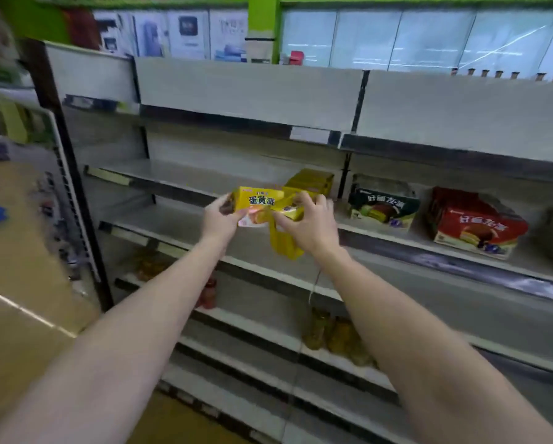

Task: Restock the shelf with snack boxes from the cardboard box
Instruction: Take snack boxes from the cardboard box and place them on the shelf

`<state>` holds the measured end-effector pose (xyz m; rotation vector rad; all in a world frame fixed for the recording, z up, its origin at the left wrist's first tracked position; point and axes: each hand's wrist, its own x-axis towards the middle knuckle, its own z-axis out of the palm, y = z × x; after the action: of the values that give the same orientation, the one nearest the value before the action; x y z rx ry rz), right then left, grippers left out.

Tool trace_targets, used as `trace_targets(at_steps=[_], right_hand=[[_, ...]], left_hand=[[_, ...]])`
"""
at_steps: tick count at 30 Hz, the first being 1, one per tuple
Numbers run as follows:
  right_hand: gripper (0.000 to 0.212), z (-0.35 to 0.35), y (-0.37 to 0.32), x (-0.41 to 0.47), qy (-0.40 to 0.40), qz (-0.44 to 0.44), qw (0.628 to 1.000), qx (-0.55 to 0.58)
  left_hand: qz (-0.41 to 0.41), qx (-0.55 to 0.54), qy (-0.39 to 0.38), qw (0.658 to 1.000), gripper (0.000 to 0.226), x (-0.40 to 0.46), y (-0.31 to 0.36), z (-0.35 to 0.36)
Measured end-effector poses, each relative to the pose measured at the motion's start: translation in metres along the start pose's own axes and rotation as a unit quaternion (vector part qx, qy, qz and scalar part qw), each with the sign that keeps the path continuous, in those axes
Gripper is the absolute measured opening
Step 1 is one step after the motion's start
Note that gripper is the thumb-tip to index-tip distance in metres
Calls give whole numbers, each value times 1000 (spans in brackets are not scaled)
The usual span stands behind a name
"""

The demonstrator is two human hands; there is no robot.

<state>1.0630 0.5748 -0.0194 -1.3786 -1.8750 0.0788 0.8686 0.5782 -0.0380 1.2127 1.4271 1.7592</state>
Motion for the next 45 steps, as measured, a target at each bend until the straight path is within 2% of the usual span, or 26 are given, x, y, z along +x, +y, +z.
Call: trace_targets(at_steps=[5,10,15,17,20,24,27,30,32,34,37,41,44,45], right_hand=[[54,48,-21,54,5,-13,999,34],[59,96,-35,126,29,-10,998,59],[67,131,-36,187,-13,12,1000,8],[70,150,-30,208,-47,12,999,-18],[64,176,-18,233,-74,31,992,-92],[62,195,-10,259,-60,41,987,-144],[58,210,-2,268,-23,55,987,-152],[66,219,3,271,16,79,985,-151],[62,222,7,275,2,107,981,-161],[61,226,10,277,12,117,981,-154],[63,230,10,274,30,124,983,-132],[79,228,6,270,23,157,979,-129],[96,229,1,272,9,200,973,-117],[99,228,0,272,5,209,972,-102]], left_hand=[[19,36,55,998,32,67,-14,-23],[38,111,69,991,37,150,-28,-30],[24,107,30,993,30,225,-48,-22],[16,128,9,992,36,253,-63,-17],[-6,171,-40,984,37,279,-86,-8],[-12,215,-112,970,34,316,-112,2],[-4,263,-168,950,39,350,-126,16],[13,284,-205,937,31,370,-130,31],[16,263,-230,937,29,379,-133,45],[16,220,-269,937,37,386,-137,56],[21,165,-303,938,36,398,-146,81],[-28,60,-278,958,32,394,-142,105],[59,85,-281,954,29,403,-152,119],[46,78,-282,955,29,409,-159,123]])
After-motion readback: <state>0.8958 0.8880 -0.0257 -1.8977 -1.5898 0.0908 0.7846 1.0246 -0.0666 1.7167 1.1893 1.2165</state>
